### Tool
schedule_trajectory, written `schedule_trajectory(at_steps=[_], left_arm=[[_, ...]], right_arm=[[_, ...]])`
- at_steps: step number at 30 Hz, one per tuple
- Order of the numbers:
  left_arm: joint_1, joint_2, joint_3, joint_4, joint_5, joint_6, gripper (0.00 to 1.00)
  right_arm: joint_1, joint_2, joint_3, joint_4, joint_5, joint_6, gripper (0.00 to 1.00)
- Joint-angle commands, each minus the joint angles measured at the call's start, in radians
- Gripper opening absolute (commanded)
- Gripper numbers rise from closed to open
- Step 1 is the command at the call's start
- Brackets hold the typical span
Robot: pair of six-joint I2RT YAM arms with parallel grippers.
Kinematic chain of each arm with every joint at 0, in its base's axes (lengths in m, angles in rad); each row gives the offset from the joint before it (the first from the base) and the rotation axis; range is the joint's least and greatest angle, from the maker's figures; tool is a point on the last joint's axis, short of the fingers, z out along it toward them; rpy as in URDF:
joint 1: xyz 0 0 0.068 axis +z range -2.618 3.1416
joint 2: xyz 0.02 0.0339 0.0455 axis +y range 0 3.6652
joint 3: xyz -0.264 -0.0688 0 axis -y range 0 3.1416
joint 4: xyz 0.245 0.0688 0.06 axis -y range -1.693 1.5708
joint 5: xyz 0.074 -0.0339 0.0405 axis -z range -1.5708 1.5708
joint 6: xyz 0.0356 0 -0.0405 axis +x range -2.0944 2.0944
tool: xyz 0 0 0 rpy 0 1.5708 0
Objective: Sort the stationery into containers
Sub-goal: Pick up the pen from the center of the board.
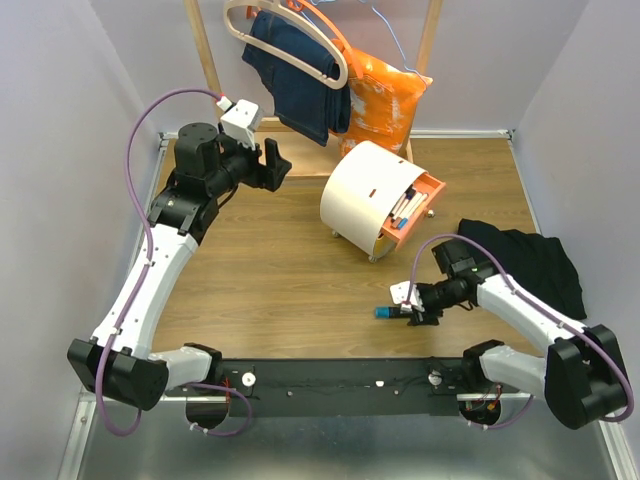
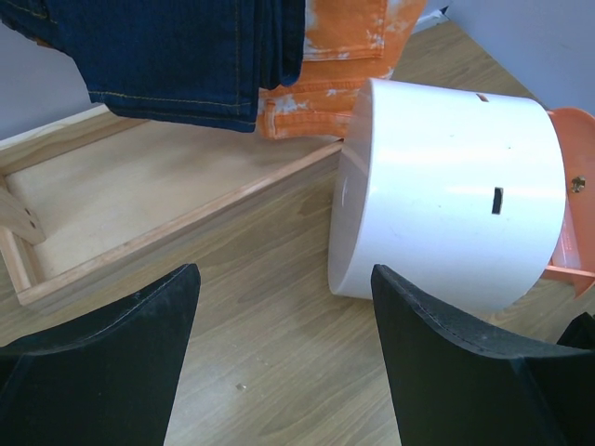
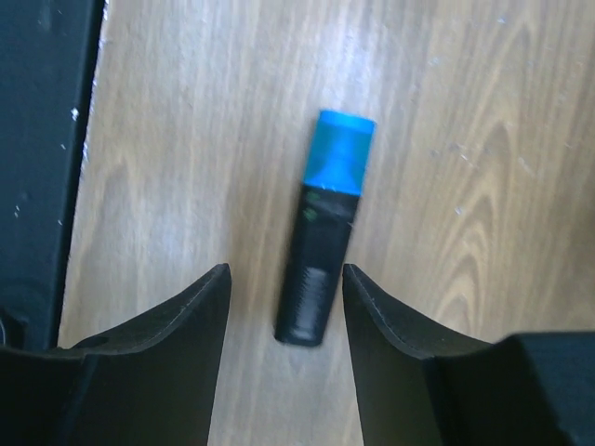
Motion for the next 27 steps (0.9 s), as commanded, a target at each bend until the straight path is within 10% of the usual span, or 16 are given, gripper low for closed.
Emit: schedule_trajectory(at_steps=[1, 27], left_arm=[[0.014, -0.037, -0.016, 0.008, 0.026, -0.005, 0.83], [0.056, -0.063, -0.078, 0.046, 0.055, -0.064, 0.84]], right_arm=[[0.091, 0.030, -0.037, 0.100, 0.024, 0.134, 0.59], [0.190, 0.093, -0.073, 0.292, 0.126, 0.395, 0.51]])
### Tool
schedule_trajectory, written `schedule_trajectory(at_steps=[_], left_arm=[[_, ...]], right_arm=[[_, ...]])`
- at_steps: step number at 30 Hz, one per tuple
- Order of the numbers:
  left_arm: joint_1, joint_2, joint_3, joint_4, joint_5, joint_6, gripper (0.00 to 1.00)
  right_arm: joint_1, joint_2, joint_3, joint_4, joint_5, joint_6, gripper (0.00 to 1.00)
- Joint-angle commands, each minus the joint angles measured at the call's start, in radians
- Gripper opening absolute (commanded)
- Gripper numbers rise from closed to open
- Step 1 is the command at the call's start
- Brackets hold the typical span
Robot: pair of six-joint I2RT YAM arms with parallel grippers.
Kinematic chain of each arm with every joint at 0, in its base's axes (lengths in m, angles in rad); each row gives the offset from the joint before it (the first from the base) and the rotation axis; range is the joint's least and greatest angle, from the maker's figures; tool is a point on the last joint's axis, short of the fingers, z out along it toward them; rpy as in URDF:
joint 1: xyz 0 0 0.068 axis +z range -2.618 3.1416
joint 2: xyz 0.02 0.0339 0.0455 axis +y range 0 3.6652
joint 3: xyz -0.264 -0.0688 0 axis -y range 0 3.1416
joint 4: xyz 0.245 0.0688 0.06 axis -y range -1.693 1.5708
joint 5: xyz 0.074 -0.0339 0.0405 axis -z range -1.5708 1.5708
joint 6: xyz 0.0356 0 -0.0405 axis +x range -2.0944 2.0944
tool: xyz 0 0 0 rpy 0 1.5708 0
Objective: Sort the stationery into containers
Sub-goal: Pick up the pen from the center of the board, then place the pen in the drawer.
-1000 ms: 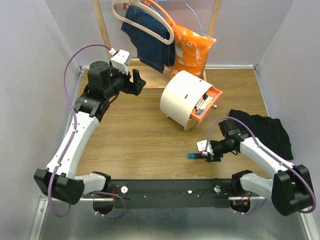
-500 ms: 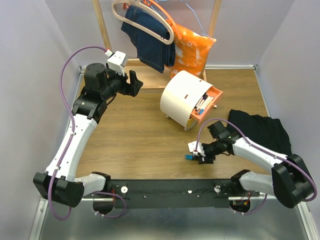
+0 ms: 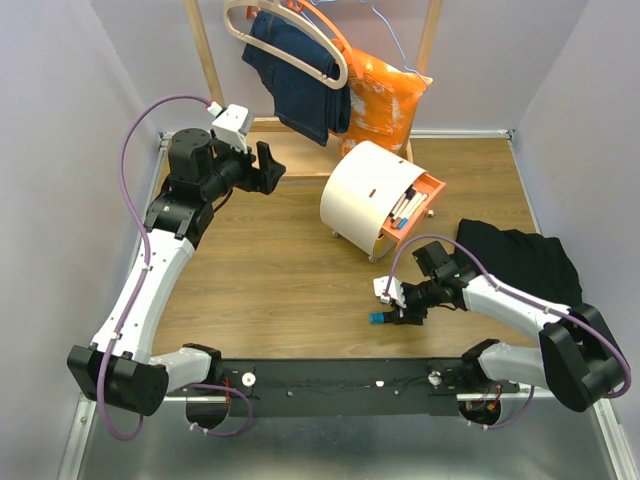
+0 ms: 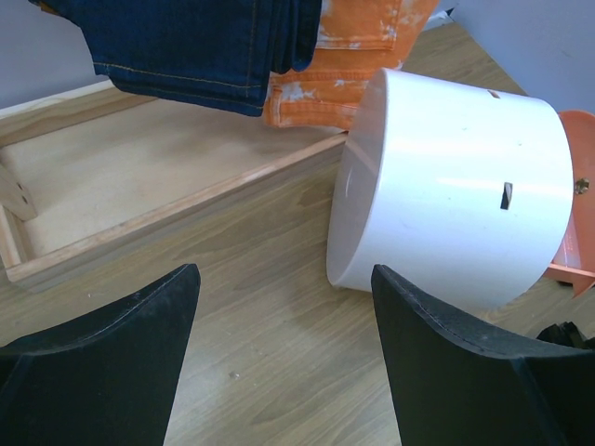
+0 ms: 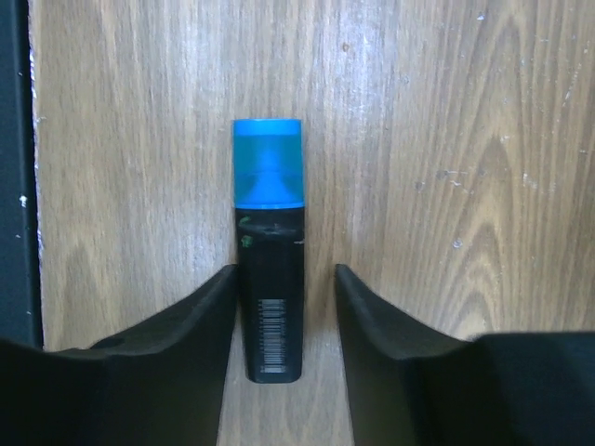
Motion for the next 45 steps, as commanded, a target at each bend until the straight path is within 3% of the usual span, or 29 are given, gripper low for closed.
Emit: schedule_trajectory(at_steps=[1, 6, 10, 18, 22, 36, 45], left_arm=[[0.013, -0.031, -0.025, 0.034, 0.035, -0.026, 0.84], [0.020, -0.037, -0.027, 0.034, 0.036, -0.027, 0.84], [0.023, -0.048, -0.024, 0.032, 0.036, -0.024, 0.84], [0.028, -0.075, -0.031, 0.055, 0.056, -0.009, 0.84], [0.031, -0.089, -0.034, 0.088, 0.082, -0.026, 0.84], [0.034, -0.132, -0.099, 0.186, 0.117, -0.103, 0.84], [0.054, -0.193, -0.157, 0.198, 0.120, -0.122, 0.84]], right_arm=[[0.026, -0.004, -0.034, 0.003, 0.028, 0.032, 0.49], [0.035, -0.020, -0.012, -0.064, 0.032, -0.030, 0.21], [0.037, -0.055, 0.090, -0.204, 0.000, -0.039, 0.12], [0.035, -0.210, 0.412, -0.359, -0.012, 0.016, 0.10], [0.035, -0.219, 0.627, -0.379, 0.112, 0.010, 0.10], [0.035, -0.002, 0.994, -0.529, 0.374, -0.344, 0.09], [0.009, 0.094, 1.106, -0.662, 0.405, -0.495, 0.10]])
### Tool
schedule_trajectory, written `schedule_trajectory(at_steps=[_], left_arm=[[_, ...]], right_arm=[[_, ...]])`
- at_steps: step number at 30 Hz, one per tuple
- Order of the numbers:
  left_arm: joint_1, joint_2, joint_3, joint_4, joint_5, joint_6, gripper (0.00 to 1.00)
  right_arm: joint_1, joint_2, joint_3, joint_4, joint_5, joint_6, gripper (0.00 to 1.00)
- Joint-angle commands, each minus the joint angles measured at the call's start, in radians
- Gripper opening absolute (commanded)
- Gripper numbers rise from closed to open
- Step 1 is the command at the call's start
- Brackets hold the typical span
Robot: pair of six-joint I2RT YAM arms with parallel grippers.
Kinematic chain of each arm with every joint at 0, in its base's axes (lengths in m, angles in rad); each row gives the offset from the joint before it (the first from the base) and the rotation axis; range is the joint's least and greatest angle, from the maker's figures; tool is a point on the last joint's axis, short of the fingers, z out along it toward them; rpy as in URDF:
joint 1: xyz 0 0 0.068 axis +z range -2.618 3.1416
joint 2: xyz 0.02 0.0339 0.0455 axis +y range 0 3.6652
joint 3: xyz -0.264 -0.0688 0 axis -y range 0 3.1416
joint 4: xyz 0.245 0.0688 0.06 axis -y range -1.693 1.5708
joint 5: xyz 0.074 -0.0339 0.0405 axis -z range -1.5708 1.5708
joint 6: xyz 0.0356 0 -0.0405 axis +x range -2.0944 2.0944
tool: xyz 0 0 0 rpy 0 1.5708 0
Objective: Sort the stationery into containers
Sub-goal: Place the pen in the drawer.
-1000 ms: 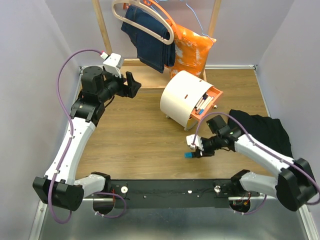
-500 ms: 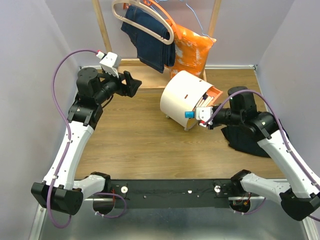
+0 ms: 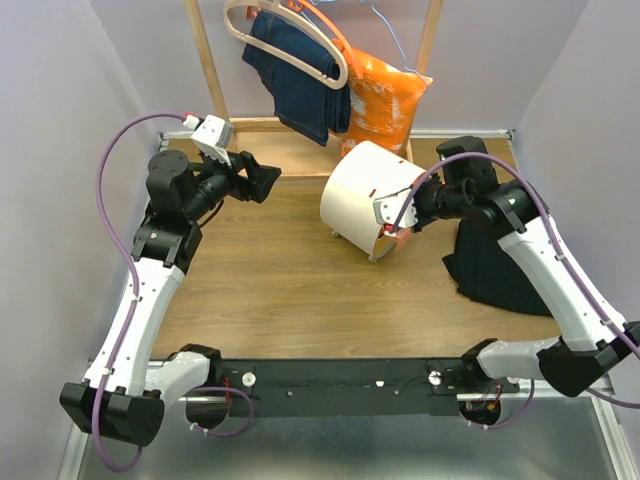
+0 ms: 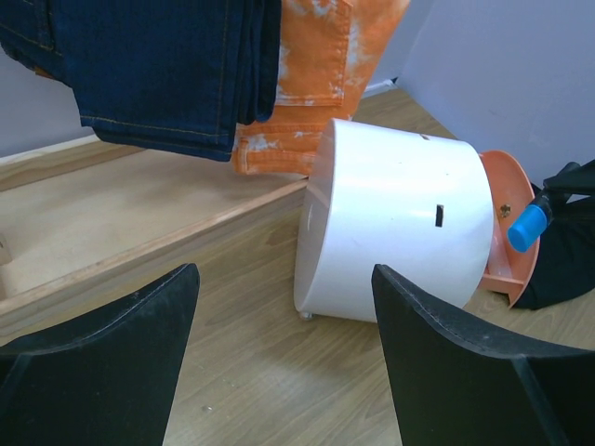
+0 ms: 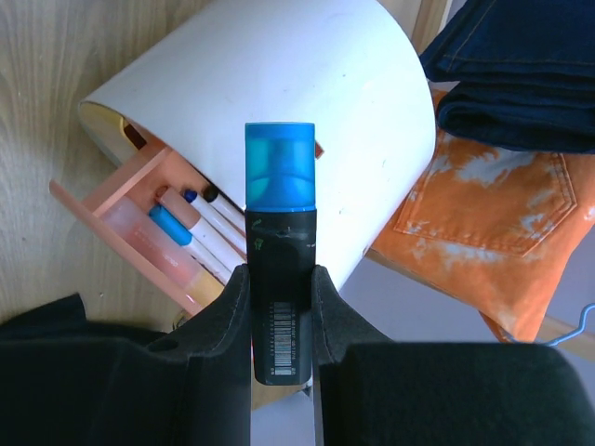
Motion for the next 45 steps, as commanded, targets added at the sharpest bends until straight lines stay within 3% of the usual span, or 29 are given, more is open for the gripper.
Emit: schedule_trajectory(at_steps=[1, 19, 26, 35, 38, 41, 43, 44, 45], left_arm=[[0.017, -0.047, -0.027, 0.039, 0.024, -0.026, 0.84], [0.066, -0.067, -0.075, 0.105, 0.039, -0.109, 0.84], [0.077, -0.073, -0.087, 0.110, 0.042, -0.087, 0.84], [0.082, -0.075, -0.109, 0.144, 0.061, -0.107, 0.84], [0.083, -0.069, -0.112, 0.151, 0.065, -0.112, 0.84], [0.083, -0.061, -0.115, 0.164, 0.078, -0.126, 0.84], [0.083, -0.047, -0.116, 0.173, 0.093, -0.136, 0.87], [0.083, -0.043, -0.116, 0.177, 0.099, -0.141, 0.97], [0.082, -0.035, -0.112, 0.181, 0.105, -0.143, 0.99]], right_arm=[[-0.025, 0.026, 0.057, -0.125, 0.055, -0.117, 0.10], [-0.105, 0.070, 0.090, -0.214, 0.133, -0.255, 0.11], [-0.106, 0.052, 0.036, -0.145, 0.143, -0.268, 0.37], [-0.108, 0.044, 0.034, -0.119, 0.147, -0.254, 0.57], [-0.108, 0.035, 0.041, -0.109, 0.152, -0.239, 0.58], [-0.109, 0.032, 0.077, -0.096, 0.147, -0.174, 0.57], [-0.109, 0.032, 0.100, -0.070, 0.135, -0.041, 0.57], [-0.108, 0.032, 0.117, -0.059, 0.130, 0.020, 0.53], [-0.109, 0.030, 0.120, -0.050, 0.126, 0.136, 0.49]])
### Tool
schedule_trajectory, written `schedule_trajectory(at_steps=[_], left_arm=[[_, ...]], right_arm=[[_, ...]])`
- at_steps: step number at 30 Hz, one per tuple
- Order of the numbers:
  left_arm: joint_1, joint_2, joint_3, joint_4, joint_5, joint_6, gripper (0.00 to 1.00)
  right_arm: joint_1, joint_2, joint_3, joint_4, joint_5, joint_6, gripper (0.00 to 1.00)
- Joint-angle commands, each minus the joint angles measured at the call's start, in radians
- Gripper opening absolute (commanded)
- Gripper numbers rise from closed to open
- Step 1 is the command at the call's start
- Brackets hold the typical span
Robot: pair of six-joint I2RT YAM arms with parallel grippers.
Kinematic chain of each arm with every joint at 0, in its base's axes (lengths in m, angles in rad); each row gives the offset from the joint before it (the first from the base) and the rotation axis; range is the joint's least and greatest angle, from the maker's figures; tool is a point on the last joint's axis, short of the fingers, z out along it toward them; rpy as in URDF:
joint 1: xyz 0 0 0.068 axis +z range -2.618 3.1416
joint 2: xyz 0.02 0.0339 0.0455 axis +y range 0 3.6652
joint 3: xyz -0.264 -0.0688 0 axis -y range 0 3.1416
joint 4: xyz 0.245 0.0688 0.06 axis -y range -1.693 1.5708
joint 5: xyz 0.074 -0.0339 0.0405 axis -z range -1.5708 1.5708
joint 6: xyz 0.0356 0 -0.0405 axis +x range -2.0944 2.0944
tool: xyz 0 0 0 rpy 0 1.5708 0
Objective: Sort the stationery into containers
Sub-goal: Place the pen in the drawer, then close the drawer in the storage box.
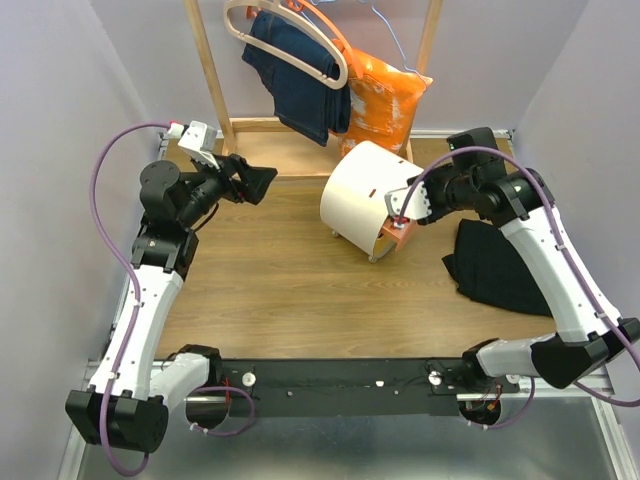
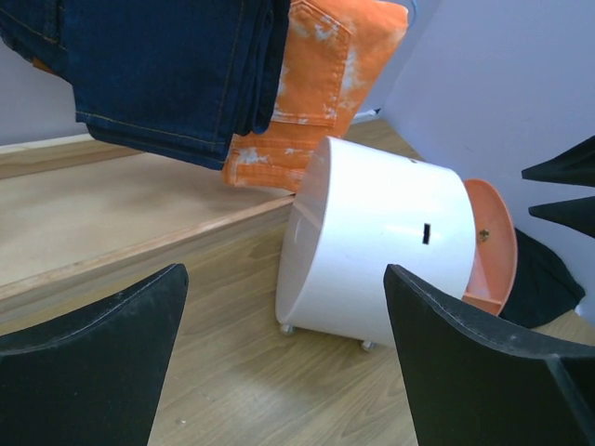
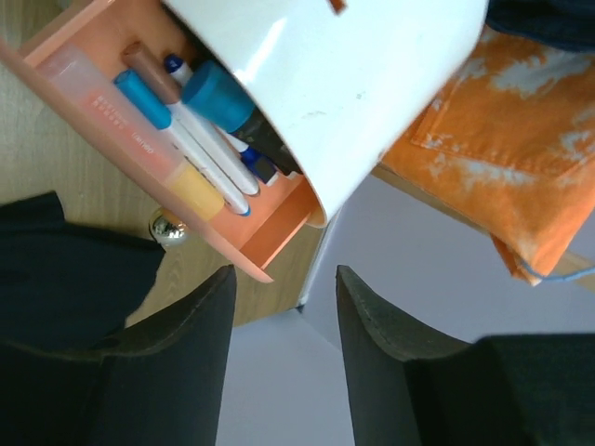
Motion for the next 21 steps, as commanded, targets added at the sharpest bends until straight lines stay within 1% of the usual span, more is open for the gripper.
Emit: schedule_trajectory(at_steps=[1, 2, 3, 5, 6, 8, 9, 11, 12, 13, 15, 16, 21], left_arm=[[0.008, 0.038, 0.000, 0.048, 0.069, -0.031, 0.99], [0.008, 0.049, 0.010, 0.048, 0.075, -0.031, 0.99], [0.008, 0.060, 0.015, 0.048, 0.078, -0.032, 0.99], [0.006, 0.098, 0.032, 0.074, 0.092, -0.045, 0.99], [0.003, 0.115, 0.038, 0.080, 0.107, -0.046, 0.99], [-0.002, 0.178, 0.073, 0.074, 0.145, -0.046, 0.99], [-0.006, 0.202, 0.085, 0.071, 0.163, -0.049, 0.99], [-0.022, 0.279, 0.133, 0.054, 0.189, -0.048, 0.99], [-0.029, 0.305, 0.148, 0.054, 0.199, -0.039, 0.99], [-0.038, 0.352, 0.162, 0.015, 0.201, -0.029, 0.99], [-0.048, 0.399, 0.202, -0.007, 0.193, -0.023, 0.99], [-0.051, 0.443, 0.214, -0.009, 0.195, -0.025, 0.99], [-0.072, 0.557, 0.286, -0.024, 0.178, 0.015, 0.98]], right_arm=[[-0.004, -0.027, 0.060, 0.062, -0.011, 0.356, 0.42], [-0.004, -0.032, 0.050, 0.064, -0.015, 0.403, 0.28], [-0.004, -0.039, 0.012, 0.070, -0.022, 0.490, 0.22], [-0.006, -0.072, -0.041, 0.090, -0.032, 0.577, 0.10], [-0.004, -0.085, -0.103, 0.117, -0.037, 0.651, 0.06], [-0.006, -0.127, -0.163, 0.149, -0.052, 0.724, 0.01], [-0.004, -0.139, -0.189, 0.188, -0.060, 0.796, 0.01], [-0.011, -0.171, -0.258, 0.222, -0.077, 0.867, 0.01], [-0.011, -0.179, -0.275, 0.247, -0.080, 0.932, 0.01], [-0.017, -0.188, -0.307, 0.260, -0.088, 0.959, 0.01], [-0.023, -0.213, -0.337, 0.300, -0.089, 1.018, 0.01], [-0.029, -0.220, -0.347, 0.314, -0.089, 1.032, 0.01], [-0.061, -0.234, -0.386, 0.373, -0.074, 1.092, 0.01]])
